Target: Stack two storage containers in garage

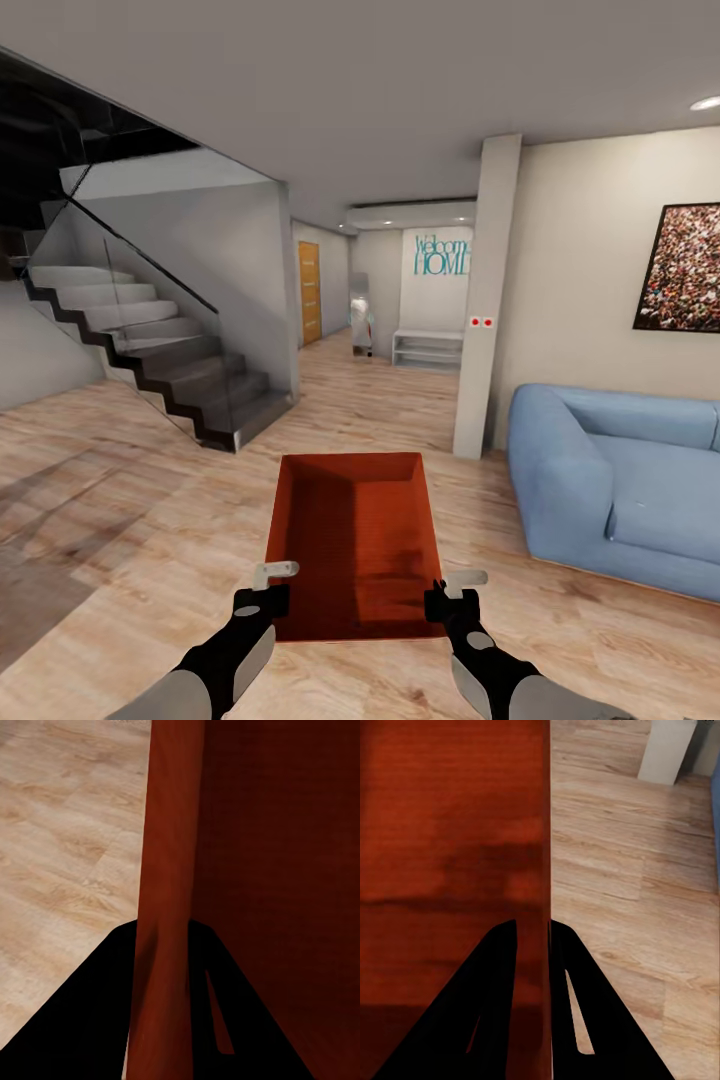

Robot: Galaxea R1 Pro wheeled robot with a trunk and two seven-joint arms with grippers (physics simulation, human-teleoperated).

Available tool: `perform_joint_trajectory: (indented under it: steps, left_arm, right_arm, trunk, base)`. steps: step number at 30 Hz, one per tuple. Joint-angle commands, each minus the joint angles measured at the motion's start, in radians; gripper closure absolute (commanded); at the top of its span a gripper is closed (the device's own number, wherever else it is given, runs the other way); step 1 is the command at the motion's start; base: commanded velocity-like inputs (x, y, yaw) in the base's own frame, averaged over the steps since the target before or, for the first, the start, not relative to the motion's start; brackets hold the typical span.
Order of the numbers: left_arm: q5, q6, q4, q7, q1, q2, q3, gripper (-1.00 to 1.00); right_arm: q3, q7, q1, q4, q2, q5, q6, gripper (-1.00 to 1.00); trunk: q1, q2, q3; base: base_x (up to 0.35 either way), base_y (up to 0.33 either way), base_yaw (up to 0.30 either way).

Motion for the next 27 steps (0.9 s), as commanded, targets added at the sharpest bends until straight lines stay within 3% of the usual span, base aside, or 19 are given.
perform_joint_trajectory:
  steps: [1,27]
  left_arm:
    - [-0.007,0.004,-0.004,0.012,-0.002,0.010,0.039,1.00]
    - [-0.007,0.004,-0.003,0.012,-0.001,0.010,0.039,1.00]
  right_arm:
    - [0.009,0.000,0.000,0.001,-0.007,-0.014,-0.005,1.00]
    - [0.009,0.000,0.000,0.001,-0.007,-0.014,-0.005,1.00]
  trunk:
    - [0.001,-0.001,-0.002]
    - [0.001,-0.001,-0.002]
  base:
    - [0.322,0.000,0.000]
    - [0.322,0.000,0.000]
